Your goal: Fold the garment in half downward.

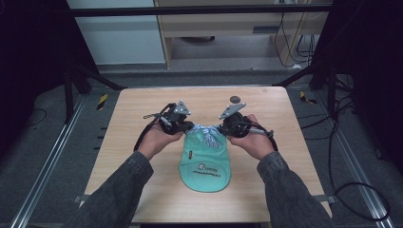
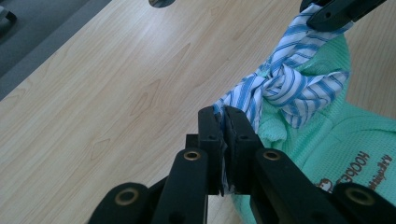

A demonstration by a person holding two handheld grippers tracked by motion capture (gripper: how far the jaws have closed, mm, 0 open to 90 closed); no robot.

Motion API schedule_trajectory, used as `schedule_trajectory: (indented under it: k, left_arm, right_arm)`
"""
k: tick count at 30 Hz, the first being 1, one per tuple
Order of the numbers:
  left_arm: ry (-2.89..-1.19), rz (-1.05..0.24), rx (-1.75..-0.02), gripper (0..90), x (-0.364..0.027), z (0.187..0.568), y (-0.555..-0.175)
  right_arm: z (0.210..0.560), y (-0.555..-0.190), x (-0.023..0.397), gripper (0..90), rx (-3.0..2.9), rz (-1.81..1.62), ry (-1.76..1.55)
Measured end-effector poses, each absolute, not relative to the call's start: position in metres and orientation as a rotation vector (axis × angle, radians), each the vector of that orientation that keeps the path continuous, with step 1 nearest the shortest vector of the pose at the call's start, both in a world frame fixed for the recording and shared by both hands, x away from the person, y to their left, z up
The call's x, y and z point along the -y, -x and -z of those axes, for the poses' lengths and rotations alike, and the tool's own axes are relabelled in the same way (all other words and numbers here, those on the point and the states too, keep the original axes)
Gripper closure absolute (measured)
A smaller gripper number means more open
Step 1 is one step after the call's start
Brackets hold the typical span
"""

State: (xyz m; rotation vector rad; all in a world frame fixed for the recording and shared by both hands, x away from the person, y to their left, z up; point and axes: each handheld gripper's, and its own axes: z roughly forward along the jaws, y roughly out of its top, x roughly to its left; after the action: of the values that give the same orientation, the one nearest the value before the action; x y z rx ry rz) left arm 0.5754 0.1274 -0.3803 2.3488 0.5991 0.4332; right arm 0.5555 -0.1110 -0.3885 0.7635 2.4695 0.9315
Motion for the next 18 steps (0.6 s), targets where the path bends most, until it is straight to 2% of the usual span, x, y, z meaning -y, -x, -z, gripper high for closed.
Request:
schedule_trajectory:
  k: [18]
  left_arm:
    - [-2.333,-0.459,-0.599,86.3,-0.13,0.37,-0.577]
  right_arm:
    - [0.376,-0.561,0.107,83.2,-2.463,-0.909,-0.726]
